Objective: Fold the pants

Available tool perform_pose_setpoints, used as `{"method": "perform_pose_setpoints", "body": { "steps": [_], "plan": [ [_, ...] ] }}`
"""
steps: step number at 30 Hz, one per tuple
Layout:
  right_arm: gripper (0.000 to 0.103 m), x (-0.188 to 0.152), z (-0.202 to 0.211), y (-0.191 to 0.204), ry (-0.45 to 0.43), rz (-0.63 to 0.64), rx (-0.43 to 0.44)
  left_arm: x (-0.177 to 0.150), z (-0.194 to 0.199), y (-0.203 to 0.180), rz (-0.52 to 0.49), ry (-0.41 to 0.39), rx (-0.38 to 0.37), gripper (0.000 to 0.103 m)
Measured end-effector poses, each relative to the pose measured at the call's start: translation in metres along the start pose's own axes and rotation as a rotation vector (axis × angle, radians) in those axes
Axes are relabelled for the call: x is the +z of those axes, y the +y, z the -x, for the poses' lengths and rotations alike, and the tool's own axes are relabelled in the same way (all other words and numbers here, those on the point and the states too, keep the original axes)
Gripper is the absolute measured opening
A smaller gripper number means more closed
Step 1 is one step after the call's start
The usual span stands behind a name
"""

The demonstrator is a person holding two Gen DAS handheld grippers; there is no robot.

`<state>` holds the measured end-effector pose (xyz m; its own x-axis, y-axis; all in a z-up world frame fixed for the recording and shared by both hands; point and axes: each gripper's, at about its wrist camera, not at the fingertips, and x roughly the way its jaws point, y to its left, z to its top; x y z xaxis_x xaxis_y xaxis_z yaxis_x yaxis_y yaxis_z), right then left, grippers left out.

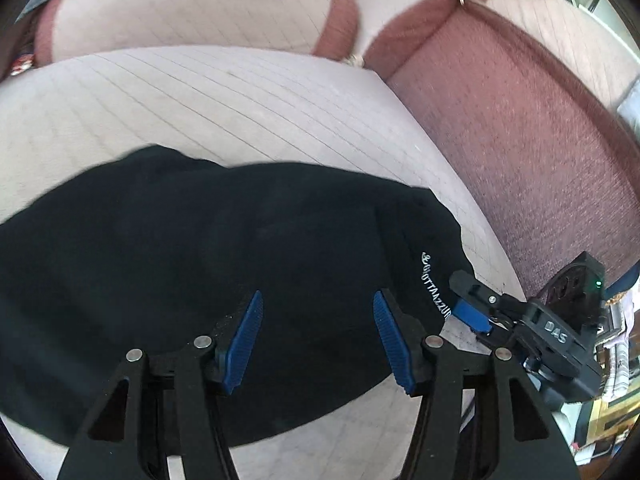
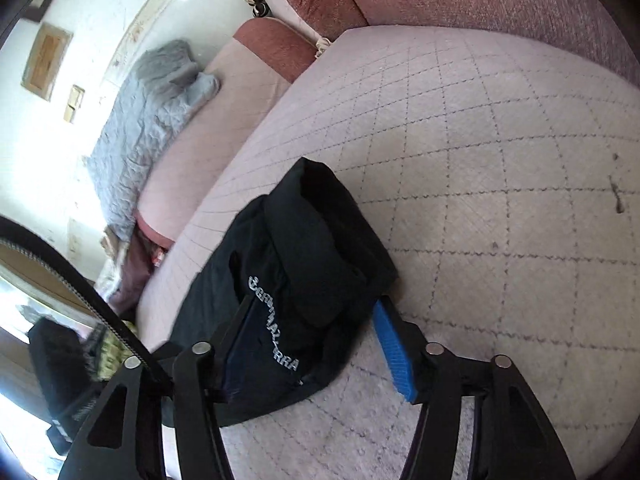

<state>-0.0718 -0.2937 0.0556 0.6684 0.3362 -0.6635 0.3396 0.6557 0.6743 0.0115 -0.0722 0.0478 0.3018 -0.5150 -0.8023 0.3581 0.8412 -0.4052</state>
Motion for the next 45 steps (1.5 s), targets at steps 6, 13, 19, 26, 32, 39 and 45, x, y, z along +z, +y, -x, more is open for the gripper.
{"method": "perform_pose_setpoints", "body": {
  "steps": [6, 13, 19, 26, 32, 39, 45],
  "plan": [
    [0.066, 0.014, -0.015, 0.002, 0.009, -0.005, 0.067, -0.006, -0.026, -0.006, -0.067, 0.022, 0.033, 0.057],
    [0.068, 0.009, -0.019, 0.017, -0.009, 0.065, 0.018, 0.058, -0.011, -0.011, -0.026, 0.006, -0.054, 0.063],
    [0.068, 0.0, -0.018, 0.019, -0.042, 0.077, 0.003, 0.115, -0.055, -0.045, -0.149, 0.055, -0.003, 0.068],
    [0.069, -0.001, -0.023, 0.019, -0.041, 0.106, -0.004, 0.13, -0.133, -0.097, -0.318, 0.241, 0.02, 0.068],
    [0.07, 0.003, -0.027, 0.018, -0.036, 0.117, -0.014, 0.121, -0.098, -0.071, -0.238, 0.139, 0.024, 0.068],
    [0.069, 0.001, -0.011, 0.014, -0.122, 0.125, -0.111, 0.078, 0.035, 0.051, 0.006, -0.101, 0.098, 0.068],
    [0.07, -0.014, 0.036, 0.022, -0.287, 0.2, -0.282, 0.003, 0.157, 0.183, 0.301, -0.355, 0.307, 0.068]
  ]
}}
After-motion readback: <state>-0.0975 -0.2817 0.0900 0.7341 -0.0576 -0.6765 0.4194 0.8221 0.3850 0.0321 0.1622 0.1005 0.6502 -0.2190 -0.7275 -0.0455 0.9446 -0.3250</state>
